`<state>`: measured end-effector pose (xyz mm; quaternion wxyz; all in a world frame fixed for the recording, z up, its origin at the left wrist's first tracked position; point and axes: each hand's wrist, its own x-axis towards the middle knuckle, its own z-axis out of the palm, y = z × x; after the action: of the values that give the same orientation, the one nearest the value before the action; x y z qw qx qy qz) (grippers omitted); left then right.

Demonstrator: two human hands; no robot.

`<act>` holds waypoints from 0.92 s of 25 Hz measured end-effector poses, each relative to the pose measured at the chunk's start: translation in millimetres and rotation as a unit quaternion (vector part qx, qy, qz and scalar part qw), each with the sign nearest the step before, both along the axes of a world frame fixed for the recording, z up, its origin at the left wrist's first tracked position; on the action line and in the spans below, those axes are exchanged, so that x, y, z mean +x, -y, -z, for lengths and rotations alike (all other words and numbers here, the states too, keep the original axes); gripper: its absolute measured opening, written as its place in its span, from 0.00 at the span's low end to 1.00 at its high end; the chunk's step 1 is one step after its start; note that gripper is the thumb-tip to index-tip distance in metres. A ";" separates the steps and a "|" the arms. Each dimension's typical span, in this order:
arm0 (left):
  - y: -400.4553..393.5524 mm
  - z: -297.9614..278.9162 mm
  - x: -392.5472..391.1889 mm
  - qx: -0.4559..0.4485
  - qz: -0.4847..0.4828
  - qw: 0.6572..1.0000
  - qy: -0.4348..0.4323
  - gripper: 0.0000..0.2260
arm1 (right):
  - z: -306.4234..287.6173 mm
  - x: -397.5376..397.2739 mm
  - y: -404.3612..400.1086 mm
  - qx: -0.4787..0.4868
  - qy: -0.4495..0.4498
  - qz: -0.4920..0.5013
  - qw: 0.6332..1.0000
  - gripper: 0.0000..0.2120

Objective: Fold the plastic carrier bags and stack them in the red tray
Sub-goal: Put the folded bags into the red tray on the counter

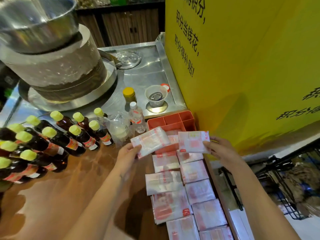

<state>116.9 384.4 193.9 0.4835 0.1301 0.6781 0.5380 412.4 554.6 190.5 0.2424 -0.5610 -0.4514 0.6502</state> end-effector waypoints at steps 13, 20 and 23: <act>6.1 29.2 -54.3 -0.033 0.010 0.999 0.019 0.09 | 60.8 -149.7 -52.6 0.068 0.214 -0.116 0.968 0.14; -2.9 44.2 -70.0 -0.026 0.000 0.998 0.063 0.10 | 92.7 -168.9 -66.0 0.093 0.310 -0.173 0.930 0.10; -2.7 51.6 -71.1 -0.033 -0.004 0.996 0.083 0.10 | 99.1 -167.2 -65.1 0.128 0.351 -0.203 0.905 0.09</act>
<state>45.8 387.1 142.3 0.5402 0.0658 0.6533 0.5263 245.2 619.7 91.4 0.0007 -0.6132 -0.6906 0.3834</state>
